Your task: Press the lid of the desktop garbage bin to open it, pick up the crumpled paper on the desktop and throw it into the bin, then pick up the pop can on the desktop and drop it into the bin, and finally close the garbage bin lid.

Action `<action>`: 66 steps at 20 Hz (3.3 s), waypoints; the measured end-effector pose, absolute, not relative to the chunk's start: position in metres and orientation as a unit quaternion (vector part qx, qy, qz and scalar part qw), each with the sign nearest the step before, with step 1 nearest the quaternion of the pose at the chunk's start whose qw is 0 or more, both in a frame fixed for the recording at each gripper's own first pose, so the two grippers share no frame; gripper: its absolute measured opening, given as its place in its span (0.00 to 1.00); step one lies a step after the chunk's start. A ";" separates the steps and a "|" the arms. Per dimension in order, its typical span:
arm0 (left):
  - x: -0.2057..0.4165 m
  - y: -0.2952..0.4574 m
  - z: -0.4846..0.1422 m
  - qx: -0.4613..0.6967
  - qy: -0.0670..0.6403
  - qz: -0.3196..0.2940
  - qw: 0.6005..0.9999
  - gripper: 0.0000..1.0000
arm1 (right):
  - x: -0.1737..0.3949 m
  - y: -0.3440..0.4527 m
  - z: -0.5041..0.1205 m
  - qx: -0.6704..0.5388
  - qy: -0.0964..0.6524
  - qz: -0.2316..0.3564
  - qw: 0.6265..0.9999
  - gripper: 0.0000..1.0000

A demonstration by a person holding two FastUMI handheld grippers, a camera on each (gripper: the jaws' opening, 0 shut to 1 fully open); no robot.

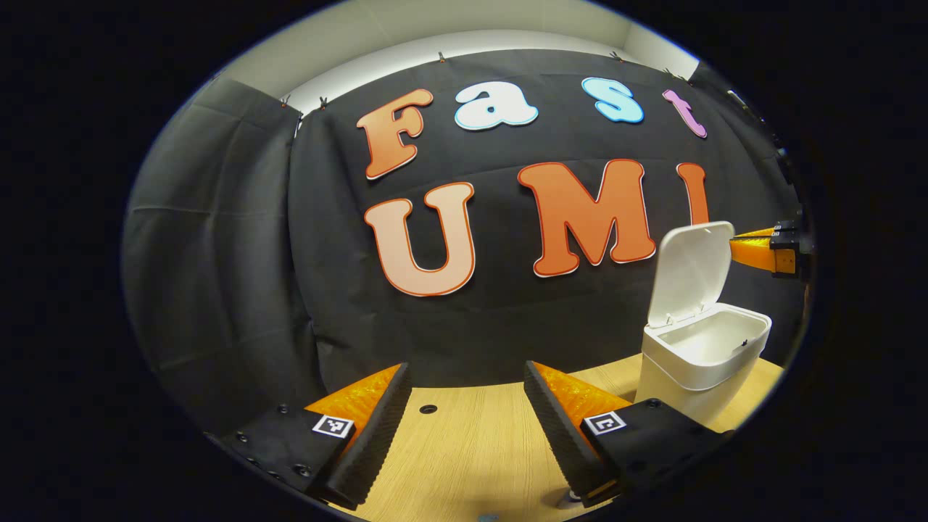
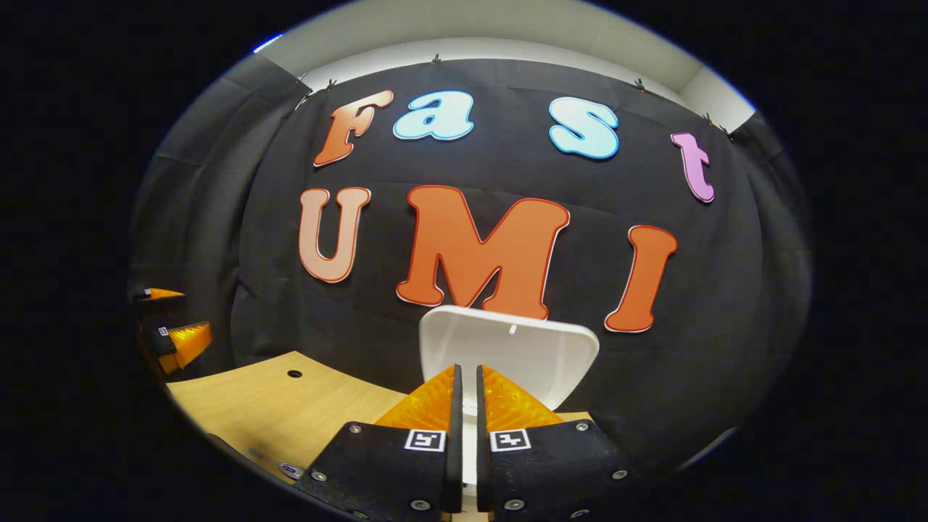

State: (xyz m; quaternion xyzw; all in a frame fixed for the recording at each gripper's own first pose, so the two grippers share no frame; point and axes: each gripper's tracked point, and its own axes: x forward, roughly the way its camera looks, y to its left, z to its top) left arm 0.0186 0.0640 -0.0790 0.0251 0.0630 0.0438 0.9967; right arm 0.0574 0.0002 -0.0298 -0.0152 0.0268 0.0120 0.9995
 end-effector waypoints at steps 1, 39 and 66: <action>0.018 0.066 -0.087 0.024 0.071 0.040 0.996 1.00 | 0.054 0.006 -0.035 -0.015 0.035 0.014 0.999 0.12; -0.064 0.078 -0.365 0.025 0.485 -0.137 0.863 1.00 | -0.051 0.203 -0.288 -0.066 0.354 0.252 0.898 0.98; 0.299 0.222 0.048 -0.018 0.413 -0.121 0.903 0.20 | -0.036 0.237 -0.376 -0.048 0.410 0.221 0.884 0.99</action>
